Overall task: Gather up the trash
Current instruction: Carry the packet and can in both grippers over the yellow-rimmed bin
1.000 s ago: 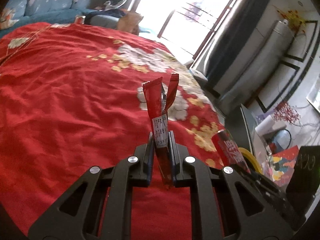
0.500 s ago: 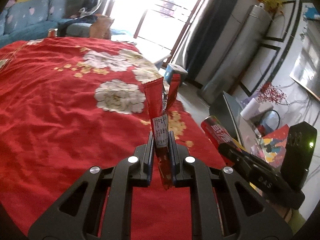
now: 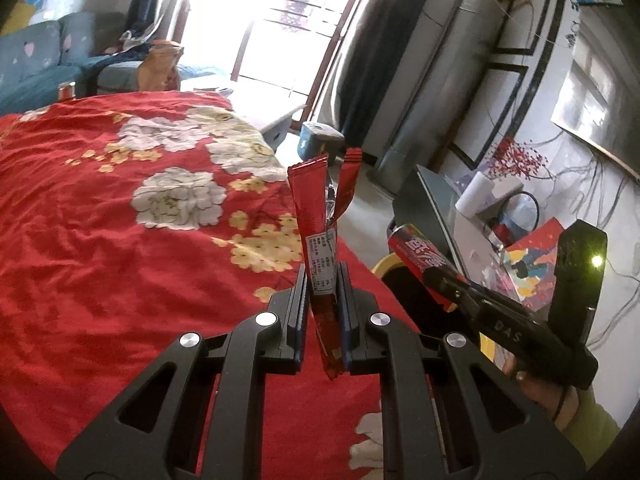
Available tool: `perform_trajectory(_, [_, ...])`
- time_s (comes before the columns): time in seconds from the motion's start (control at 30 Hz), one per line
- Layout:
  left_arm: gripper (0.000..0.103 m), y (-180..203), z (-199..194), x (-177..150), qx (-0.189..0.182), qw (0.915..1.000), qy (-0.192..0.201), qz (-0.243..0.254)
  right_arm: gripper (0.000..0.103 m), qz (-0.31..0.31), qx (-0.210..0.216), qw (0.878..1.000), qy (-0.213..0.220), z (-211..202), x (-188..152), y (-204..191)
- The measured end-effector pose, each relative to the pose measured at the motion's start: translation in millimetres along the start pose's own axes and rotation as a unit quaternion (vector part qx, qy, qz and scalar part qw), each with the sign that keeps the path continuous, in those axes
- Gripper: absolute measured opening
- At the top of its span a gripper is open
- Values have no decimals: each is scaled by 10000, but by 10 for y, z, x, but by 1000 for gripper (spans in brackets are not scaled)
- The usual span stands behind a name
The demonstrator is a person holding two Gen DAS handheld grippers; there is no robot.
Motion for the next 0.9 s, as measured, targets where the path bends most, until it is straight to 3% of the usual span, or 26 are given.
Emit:
perform_trajectory(0.4, [8, 452, 147, -88, -233, 9985, -179, 458, 30, 233, -397, 9988, 137, -168, -17, 474])
perform_trajectory(0.9, [8, 1112, 429, -275, -599, 9899, -487, 1191, 29, 647, -852, 9940, 207, -317, -99, 1091])
Point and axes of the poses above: each gripper's, at about its wrist camera, not at the fingertips, and z roughly the way its jaws point, y to its right, x to its top, the point moved 10 cm from there along z, roughly the way its jaws point, and after that the axes turned 3 degrees about z, right-handed, at the moved point
